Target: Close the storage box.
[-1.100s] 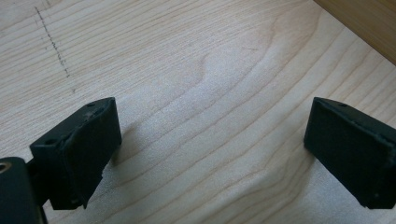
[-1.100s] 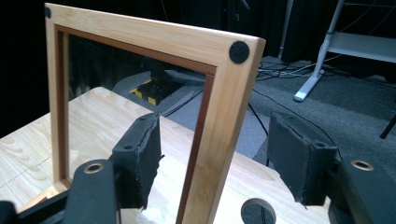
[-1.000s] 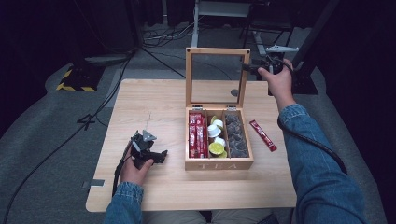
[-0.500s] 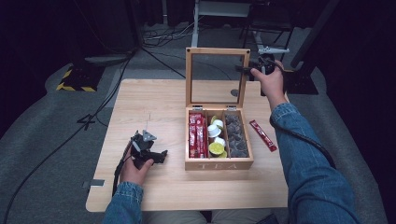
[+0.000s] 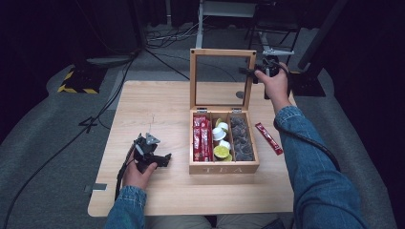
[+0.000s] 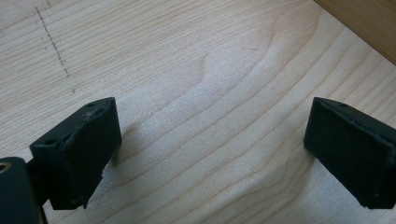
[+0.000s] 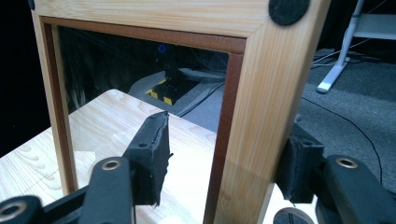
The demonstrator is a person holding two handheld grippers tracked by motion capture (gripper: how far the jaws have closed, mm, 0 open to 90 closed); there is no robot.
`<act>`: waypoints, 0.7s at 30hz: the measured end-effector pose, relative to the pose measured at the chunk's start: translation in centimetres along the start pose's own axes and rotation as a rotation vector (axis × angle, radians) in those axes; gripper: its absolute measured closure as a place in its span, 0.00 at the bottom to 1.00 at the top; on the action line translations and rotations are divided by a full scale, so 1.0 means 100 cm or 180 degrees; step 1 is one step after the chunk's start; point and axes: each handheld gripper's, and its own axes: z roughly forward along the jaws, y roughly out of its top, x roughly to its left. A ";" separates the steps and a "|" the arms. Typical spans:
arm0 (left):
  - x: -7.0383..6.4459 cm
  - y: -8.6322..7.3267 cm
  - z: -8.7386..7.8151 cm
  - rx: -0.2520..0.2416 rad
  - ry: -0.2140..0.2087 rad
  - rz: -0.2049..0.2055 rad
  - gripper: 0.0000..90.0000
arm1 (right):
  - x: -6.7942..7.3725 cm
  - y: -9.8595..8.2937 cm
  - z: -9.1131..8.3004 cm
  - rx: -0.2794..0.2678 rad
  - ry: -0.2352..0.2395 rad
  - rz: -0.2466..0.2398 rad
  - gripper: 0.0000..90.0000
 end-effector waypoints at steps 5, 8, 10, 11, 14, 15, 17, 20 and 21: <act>0.000 0.000 0.000 0.0002 -0.0001 0.0002 0.05 | 0.005 0.000 -0.007 -0.0012 0.0004 -0.0034 0.49; 0.000 0.000 0.000 0.0006 0.0001 0.0009 0.05 | 0.010 0.001 -0.014 -0.0008 0.0021 -0.0062 0.49; 0.000 0.000 0.000 0.0006 0.0004 0.0009 0.05 | 0.013 0.001 -0.019 -0.0008 0.0036 -0.0064 0.49; 0.000 0.000 0.000 0.0006 0.0004 0.0009 0.05 | 0.013 0.001 -0.019 -0.0008 0.0036 -0.0064 0.49; 0.000 0.000 0.000 0.0008 0.0007 0.0016 0.05 | 0.021 -0.001 -0.029 -0.0027 0.0067 -0.0109 0.49; 0.000 0.000 0.000 0.0008 0.0007 0.0016 0.05 | 0.022 -0.001 -0.032 -0.0023 0.0073 -0.0123 0.49; 0.000 0.000 0.000 0.0008 0.0008 0.0016 0.05 | 0.024 -0.001 -0.035 -0.0024 0.0084 -0.0143 0.49; 0.000 0.000 0.000 0.0006 0.0008 0.0017 0.05 | 0.033 -0.004 -0.047 -0.0015 0.0139 -0.0250 0.49; 0.000 0.000 0.000 0.0006 0.0008 0.0017 0.05 | 0.035 -0.005 -0.050 -0.0011 0.0158 -0.0267 0.49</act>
